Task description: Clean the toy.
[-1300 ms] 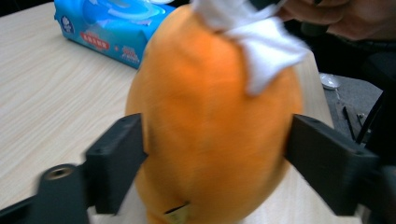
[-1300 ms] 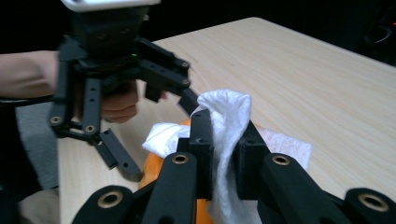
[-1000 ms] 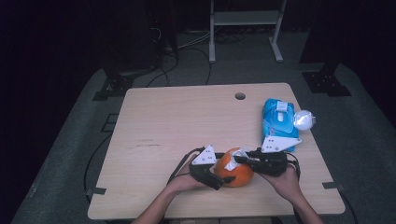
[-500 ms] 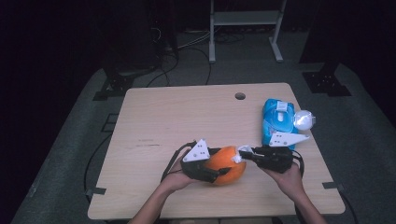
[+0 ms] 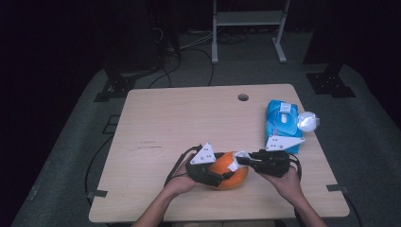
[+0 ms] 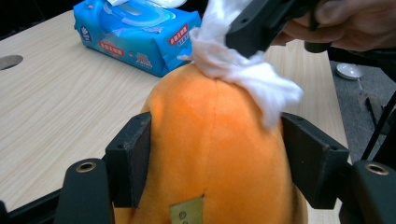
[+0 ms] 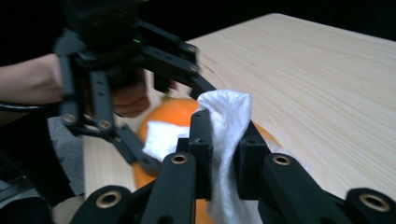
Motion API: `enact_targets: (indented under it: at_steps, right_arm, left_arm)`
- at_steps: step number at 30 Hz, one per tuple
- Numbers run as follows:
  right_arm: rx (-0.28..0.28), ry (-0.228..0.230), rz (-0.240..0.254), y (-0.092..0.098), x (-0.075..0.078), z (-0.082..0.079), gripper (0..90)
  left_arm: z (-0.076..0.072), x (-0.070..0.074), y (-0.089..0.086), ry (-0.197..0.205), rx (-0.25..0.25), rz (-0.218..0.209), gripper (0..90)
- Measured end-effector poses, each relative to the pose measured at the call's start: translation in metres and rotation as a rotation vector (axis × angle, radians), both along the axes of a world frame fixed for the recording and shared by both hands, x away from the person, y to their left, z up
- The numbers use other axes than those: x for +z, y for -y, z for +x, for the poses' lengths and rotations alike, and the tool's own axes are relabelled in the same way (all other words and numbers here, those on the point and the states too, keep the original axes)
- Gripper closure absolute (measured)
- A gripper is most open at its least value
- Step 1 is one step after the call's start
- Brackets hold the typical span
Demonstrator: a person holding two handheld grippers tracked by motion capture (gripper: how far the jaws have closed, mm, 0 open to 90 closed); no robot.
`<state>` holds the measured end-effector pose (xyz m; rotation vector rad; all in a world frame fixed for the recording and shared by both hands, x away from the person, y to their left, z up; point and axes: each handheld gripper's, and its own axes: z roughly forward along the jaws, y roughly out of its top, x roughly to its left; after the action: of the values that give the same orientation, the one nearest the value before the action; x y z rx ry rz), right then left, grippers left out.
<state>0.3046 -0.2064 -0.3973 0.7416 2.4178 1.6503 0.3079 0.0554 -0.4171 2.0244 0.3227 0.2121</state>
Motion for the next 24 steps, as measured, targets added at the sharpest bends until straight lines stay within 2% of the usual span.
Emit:
enact_targets:
  at_steps: [2,6,9,10,11,12,13,16,18,21,24]
  right_arm:
    - [-0.021,-0.017,-0.001,0.005,-0.004,0.003,79.2]
    - [-0.031,-0.005,-0.004,0.005,-0.002,0.002,79.3]
    - [0.011,0.011,0.013,-0.007,0.002,-0.004,79.3]
    - [0.028,0.018,0.008,-0.012,0.003,-0.006,79.2]
    - [0.043,0.043,-0.028,-0.020,0.004,-0.010,79.2]
    - [0.043,0.043,-0.028,-0.020,0.004,-0.010,79.2]
    - [0.044,0.052,-0.048,-0.022,0.004,-0.011,79.2]
    - [0.029,0.037,-0.042,-0.017,0.002,-0.007,79.3]
    - [0.027,0.017,-0.034,-0.014,-0.002,-0.004,79.2]
    - [0.023,0.017,-0.040,-0.012,-0.004,-0.003,79.2]
    - [0.016,0.007,-0.034,-0.008,-0.005,-0.002,79.2]
  left_arm:
    - [0.001,-0.001,0.001,-0.007,-0.003,-0.005,30.3]
    - [0.001,-0.003,0.003,-0.014,-0.009,-0.002,29.4]
    - [-0.003,-0.005,0.009,0.001,-0.024,0.012,29.3]
    - [-0.004,-0.005,0.011,0.009,-0.030,0.022,29.2]
    - [-0.006,-0.006,0.013,0.014,-0.032,0.024,28.6]
    - [-0.006,-0.005,0.014,0.014,-0.031,0.026,28.6]
    - [-0.006,-0.005,0.013,0.013,-0.028,0.022,28.4]
    - [-0.003,-0.006,0.010,0.000,-0.029,-0.002,27.5]
    - [-0.001,-0.005,0.008,-0.005,-0.037,-0.022,22.6]
    - [0.006,-0.003,-0.001,-0.046,-0.042,-0.076,13.6]
    - [0.013,-0.004,-0.013,-0.071,-0.037,-0.097,10.7]
